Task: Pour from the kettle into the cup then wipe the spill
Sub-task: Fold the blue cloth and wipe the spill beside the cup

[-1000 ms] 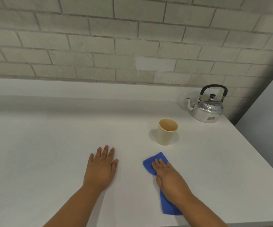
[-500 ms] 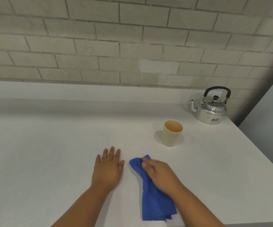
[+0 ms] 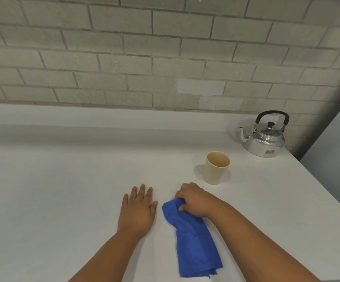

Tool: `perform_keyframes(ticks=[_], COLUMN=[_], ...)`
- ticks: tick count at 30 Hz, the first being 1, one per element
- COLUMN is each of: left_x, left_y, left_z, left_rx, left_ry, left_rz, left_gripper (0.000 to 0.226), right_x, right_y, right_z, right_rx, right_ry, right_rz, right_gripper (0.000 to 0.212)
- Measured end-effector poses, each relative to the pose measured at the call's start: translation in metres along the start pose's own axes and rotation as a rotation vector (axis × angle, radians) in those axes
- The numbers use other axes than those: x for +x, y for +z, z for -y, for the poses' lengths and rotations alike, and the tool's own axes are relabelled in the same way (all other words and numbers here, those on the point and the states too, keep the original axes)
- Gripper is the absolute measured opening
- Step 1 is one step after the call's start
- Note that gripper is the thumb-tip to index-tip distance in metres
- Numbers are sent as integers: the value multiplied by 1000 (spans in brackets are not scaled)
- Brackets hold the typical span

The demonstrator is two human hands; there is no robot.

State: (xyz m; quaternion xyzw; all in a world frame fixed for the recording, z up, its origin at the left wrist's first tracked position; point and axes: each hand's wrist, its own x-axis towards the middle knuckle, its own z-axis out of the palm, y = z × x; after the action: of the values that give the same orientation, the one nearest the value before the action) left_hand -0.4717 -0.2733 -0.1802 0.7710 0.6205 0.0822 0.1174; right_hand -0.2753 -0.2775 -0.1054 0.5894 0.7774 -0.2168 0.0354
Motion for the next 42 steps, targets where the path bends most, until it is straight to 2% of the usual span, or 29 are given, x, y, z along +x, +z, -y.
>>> perform_keyframes(ticks=[6,10,14,18,20,25,28,31,35,42], left_x=[1,0,-9,-22,-23,-17,-15,-20,-30,-43], left_y=[1,-6,-22,-34,-35,-45,-54,-61,-68,-62], left_z=[0,-4,-13,-32,-39,-36,-28,-12,14,39], left_rx=[-9,-127,-515,-1004,-1144,-1159,-1165,-1234,-1321,-1163], left_ry=[-14,-45,-51,16,4,-130,-186,-244,-346,-518], left_rz=[-6,14,41,200,201,-20,-103,-167,-209,-187], left_gripper=[56,55,50,47,44,12,6,5,7,11], right_x=[0,0,-1,-3,-2,5,20,45,83,129], right_y=[-13,-35,-60,-88,-103,-134,-147,-149,-134,-82], right_z=[-3,-2,3,14,21,42,54,65,75,84], right_rx=[123,156,167,184,213,258,274,281,303,261], right_ry=[-26,-50,-93,-126,-139,-180,-221,-249,-225,-119], right_rz=[6,5,-13,-87,-133,-238,-285,-305,-233,-83], right_gripper=[5,8,8,12,14,21,16,13,8,19])
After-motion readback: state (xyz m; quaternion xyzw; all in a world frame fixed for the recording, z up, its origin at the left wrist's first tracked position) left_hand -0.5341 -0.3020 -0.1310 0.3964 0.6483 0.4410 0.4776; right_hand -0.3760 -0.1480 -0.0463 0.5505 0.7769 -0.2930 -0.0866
